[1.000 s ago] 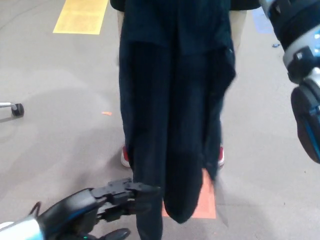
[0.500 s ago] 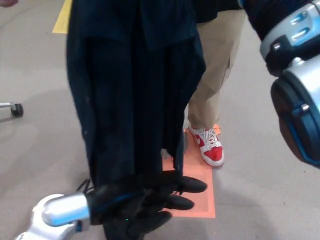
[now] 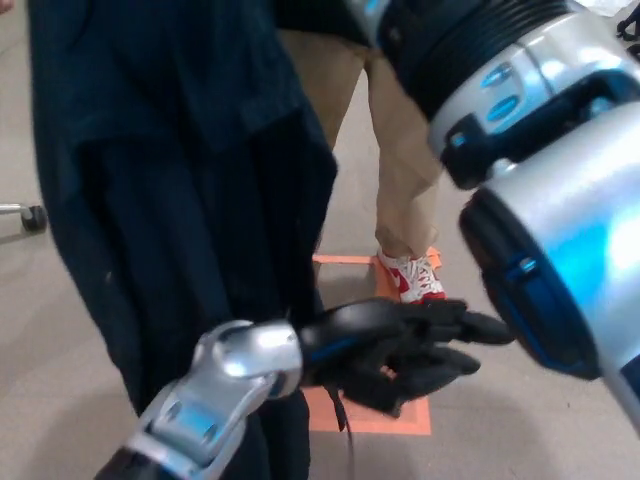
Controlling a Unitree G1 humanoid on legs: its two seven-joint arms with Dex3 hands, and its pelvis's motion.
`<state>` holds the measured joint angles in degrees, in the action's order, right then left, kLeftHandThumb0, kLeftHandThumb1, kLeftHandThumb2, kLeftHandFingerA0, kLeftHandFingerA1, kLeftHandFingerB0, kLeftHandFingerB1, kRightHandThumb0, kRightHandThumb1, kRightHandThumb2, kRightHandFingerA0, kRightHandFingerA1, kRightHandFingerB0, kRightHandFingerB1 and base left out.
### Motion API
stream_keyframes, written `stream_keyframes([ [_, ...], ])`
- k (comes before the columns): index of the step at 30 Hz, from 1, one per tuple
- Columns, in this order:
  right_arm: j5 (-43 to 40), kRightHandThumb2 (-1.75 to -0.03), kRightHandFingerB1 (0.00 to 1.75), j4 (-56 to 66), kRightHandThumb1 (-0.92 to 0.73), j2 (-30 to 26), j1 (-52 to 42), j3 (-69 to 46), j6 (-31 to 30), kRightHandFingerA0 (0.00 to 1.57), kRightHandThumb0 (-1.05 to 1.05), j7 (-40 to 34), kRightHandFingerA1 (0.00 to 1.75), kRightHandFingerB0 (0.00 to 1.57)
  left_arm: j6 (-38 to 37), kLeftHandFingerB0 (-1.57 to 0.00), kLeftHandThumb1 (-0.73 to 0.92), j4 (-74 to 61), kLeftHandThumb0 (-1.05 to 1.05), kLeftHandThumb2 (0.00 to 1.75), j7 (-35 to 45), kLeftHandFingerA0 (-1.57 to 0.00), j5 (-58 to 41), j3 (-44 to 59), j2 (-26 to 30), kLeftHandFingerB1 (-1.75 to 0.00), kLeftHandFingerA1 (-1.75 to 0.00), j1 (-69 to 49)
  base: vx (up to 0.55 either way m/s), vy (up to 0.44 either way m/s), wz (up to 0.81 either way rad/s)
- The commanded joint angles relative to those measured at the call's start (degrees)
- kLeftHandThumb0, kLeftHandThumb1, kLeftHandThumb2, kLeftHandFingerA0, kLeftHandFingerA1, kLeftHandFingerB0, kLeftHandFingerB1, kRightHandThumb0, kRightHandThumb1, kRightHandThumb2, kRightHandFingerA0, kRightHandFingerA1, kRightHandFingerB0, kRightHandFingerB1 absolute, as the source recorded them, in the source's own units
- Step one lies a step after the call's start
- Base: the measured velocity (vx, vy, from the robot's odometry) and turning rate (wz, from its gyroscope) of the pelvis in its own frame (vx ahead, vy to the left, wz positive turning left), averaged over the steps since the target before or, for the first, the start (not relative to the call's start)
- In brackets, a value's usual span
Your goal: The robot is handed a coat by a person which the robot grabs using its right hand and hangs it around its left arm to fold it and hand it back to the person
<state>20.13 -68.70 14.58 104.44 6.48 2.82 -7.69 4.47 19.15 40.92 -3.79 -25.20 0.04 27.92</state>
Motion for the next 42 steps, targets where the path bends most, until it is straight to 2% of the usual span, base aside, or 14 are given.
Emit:
stream_keyframes([
  [1, -0.56, -0.64, 0.71, 3.29, -0.77, 3.26, 3.36, 2.01, 4.53, 1.11, -0.40, 0.37, 0.67, 0.95, -6.07, -0.32, 0.92, 10.03, -0.54, 0.73, -5.99, -0.31, 3.22, 1.86, -4.70, -0.33, -0.33, 6.44, 0.00, 0.000, 0.00],
  [3, -1.91, -0.64, 0.71, 4.03, -0.80, 4.20, 3.06, 1.57, 4.50, 1.07, -0.40, 0.65, 0.72, 0.89, -6.90, -0.32, 0.92, 13.34, -0.55, 0.72, -7.06, -0.30, 3.65, 2.58, -5.89, -0.33, -0.33, 8.38, 0.00, 0.000, 0.03],
  [4, -3.42, -0.64, 0.81, 5.35, -0.85, 5.77, 2.44, 1.10, 5.52, 1.13, -0.41, 1.82, 0.92, 0.93, -2.92, -0.30, 0.79, 11.89, -0.62, 1.07, -11.88, -0.27, 9.70, -0.02, -4.87, -0.48, -0.47, 10.65, 0.00, 0.000, 0.00],
  [24, -4.95, -0.64, 0.81, 4.53, -0.85, 8.02, 3.90, 1.57, 5.56, 1.13, -0.41, 1.51, 0.92, 0.93, -1.99, -0.30, 0.79, 8.19, -0.62, 1.07, -12.63, -0.27, 11.29, 1.01, -2.67, -0.48, -0.47, 8.38, 0.00, 0.000, 0.00],
  [25, -8.02, -0.66, 0.81, 15.56, -0.90, 7.80, 2.34, 0.17, 2.67, 1.25, -0.44, 2.98, 1.18, 1.27, 6.47, 0.00, 0.92, 19.65, 0.10, 0.97, -10.00, 0.00, -3.31, 15.40, -3.08, 0.00, 0.00, 15.54, 0.00, 0.000, 0.00],
  [26, -12.62, -0.66, 0.81, 32.20, -0.90, 7.43, -0.05, -1.92, -1.71, 1.25, -0.44, 5.19, 1.18, 1.27, 19.13, 0.00, 0.92, 36.98, 0.10, 0.97, -6.04, 0.00, -25.17, 37.02, -3.73, 0.00, 0.00, 26.35, 0.00, 0.000, 0.00],
  [27, -12.60, -0.68, 0.76, 33.27, -0.90, 7.17, -0.20, -1.85, -2.03, 1.26, -0.44, 5.40, 1.08, 1.27, 8.17, -0.31, 0.79, 33.32, -0.40, 0.62, -14.76, -0.36, -5.31, 22.76, -0.67, -0.38, -0.59, 25.05, 0.00, 0.000, 0.00],
  [28, -12.52, -0.68, 0.76, 34.10, -0.90, 7.09, -0.47, -1.77, -2.43, 1.26, -0.44, 5.60, 1.08, 1.27, 3.28, -0.31, 0.79, 32.22, -0.40, 0.62, -18.42, -0.36, 3.35, 16.95, 0.51, -0.38, -0.59, 24.71, 0.00, 0.000, 0.00],
  [42, -12.34, -0.68, 0.76, 41.81, -0.90, 7.56, -4.18, -0.38, -8.36, 1.26, -0.44, 6.53, 1.08, 1.27, -0.21, -0.31, 0.79, 39.35, -0.40, 0.62, -17.56, -0.36, 5.59, 20.21, -0.32, -0.38, -0.59, 27.28, 0.00, 0.000, 0.00],
])
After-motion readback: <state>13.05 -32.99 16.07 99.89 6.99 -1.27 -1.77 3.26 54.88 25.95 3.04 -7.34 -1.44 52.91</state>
